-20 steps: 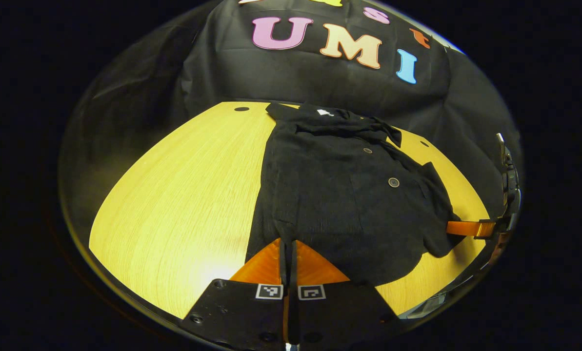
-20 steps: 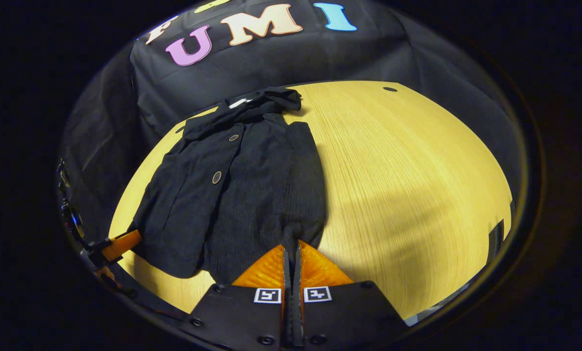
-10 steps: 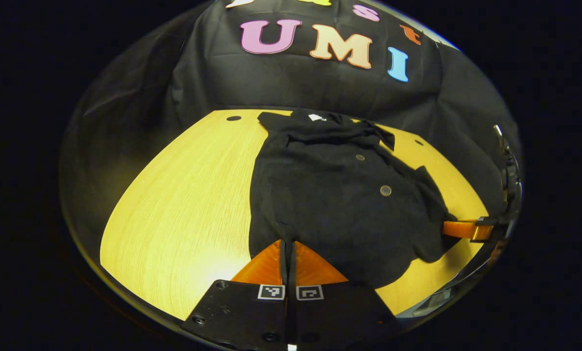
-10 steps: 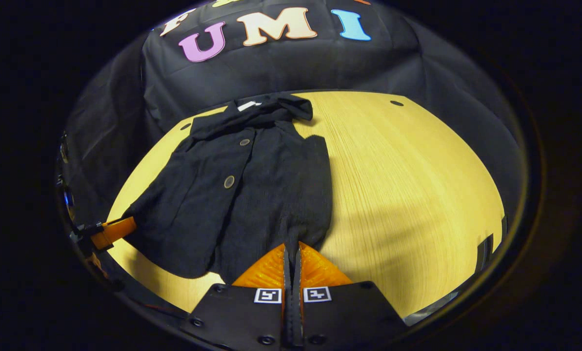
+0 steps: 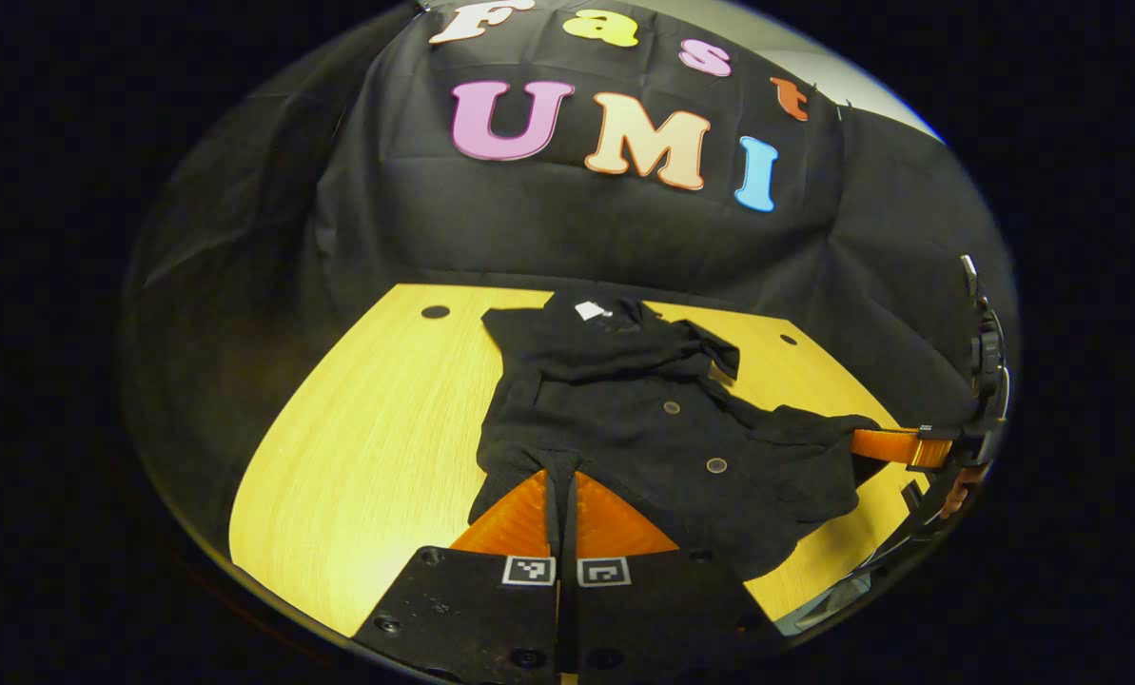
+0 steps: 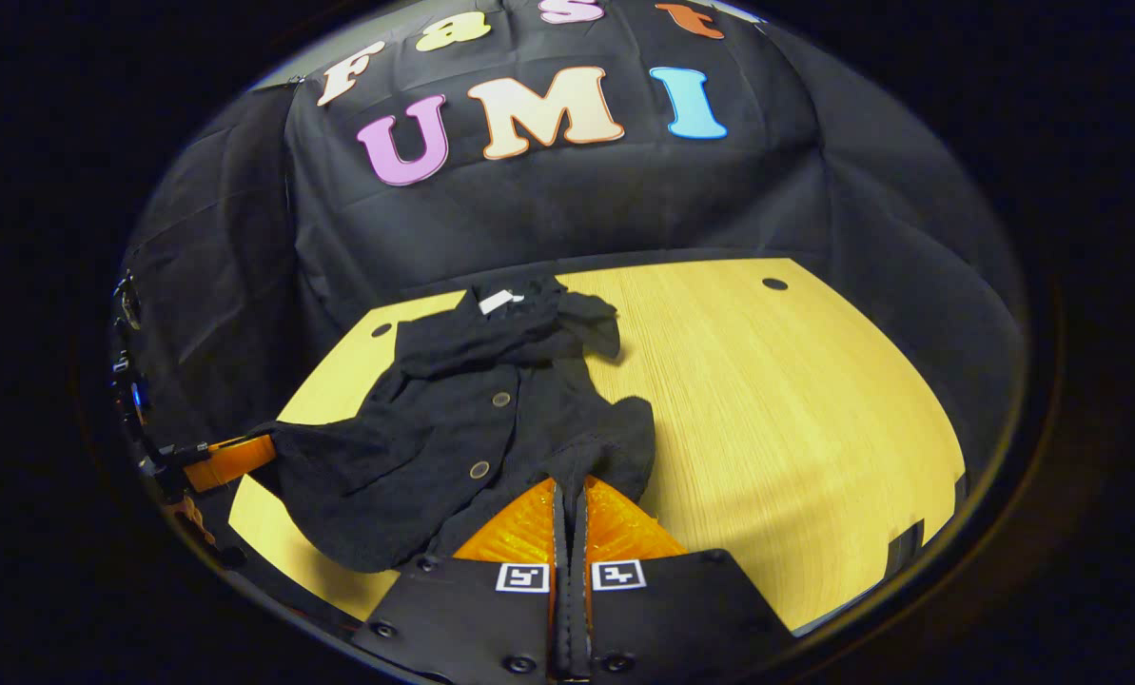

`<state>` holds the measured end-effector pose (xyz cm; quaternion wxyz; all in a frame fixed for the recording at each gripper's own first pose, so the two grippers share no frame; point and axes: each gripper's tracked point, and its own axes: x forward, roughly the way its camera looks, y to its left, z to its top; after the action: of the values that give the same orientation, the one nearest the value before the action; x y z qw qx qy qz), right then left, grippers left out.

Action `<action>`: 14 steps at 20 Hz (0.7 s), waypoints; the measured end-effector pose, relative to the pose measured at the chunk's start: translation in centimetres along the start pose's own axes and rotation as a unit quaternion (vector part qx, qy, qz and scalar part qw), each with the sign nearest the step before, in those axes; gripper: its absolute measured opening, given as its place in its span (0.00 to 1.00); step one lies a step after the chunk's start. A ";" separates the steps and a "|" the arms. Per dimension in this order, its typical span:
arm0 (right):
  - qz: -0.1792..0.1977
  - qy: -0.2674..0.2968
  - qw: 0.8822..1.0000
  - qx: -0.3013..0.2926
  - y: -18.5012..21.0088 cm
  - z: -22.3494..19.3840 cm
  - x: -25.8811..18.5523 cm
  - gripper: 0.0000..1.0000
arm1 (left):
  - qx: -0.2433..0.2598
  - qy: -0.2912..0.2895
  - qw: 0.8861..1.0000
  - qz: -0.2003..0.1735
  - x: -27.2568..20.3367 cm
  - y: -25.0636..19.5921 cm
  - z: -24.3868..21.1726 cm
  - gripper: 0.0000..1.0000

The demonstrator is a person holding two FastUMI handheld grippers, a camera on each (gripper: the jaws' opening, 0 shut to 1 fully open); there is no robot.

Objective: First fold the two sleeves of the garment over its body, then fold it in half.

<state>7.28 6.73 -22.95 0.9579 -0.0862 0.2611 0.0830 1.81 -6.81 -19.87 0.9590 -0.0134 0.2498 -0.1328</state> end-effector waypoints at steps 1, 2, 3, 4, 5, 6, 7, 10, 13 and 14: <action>0.000 -0.004 1.000 -0.001 -0.2 0.6 -0.2 0.02 | 0.003 -0.003 1.000 -0.002 0.0 -0.2 0.6 0.00; 0.002 -0.007 1.000 -0.001 -0.3 1.1 -0.3 0.05 | 0.005 -0.006 1.000 -0.004 -0.1 -0.4 1.2 0.00; 0.005 -0.009 1.000 -0.002 -0.3 1.5 -0.5 0.05 | 0.008 -0.010 1.000 -0.005 0.0 -0.5 1.9 0.00; 0.006 -0.011 1.000 -0.004 -0.4 2.1 -0.5 0.02 | 0.009 -0.015 1.000 -0.004 0.1 -0.5 2.6 0.00; 0.009 -0.016 1.000 -0.008 -0.5 2.6 -0.4 0.02 | 0.008 -0.019 1.000 -0.001 0.4 -0.3 3.0 0.00; 0.011 -0.020 1.000 -0.013 -0.6 3.2 -0.3 0.02 | 0.005 -0.024 1.000 0.002 0.8 -0.2 3.6 0.00; 0.013 -0.023 1.000 -0.016 -0.6 3.8 -0.1 0.02 | 0.001 -0.028 1.000 0.004 1.1 -0.1 4.1 0.00; 0.022 -0.033 0.999 -0.020 -0.5 6.3 1.1 0.02 | -0.007 -0.032 0.999 0.013 2.3 0.4 5.2 0.00; 0.039 -0.038 0.998 -0.017 0.0 8.9 3.2 0.02 | -0.002 -0.045 0.999 0.023 4.0 0.8 7.2 0.00; 0.044 -0.036 0.998 -0.016 0.0 9.6 4.1 0.02 | -0.004 -0.047 0.999 0.026 4.7 0.9 7.8 0.00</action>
<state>15.41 9.23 -16.93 0.9606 -0.0865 0.2291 0.1318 9.76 -7.48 -15.35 0.9727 -0.0173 0.2054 -0.1062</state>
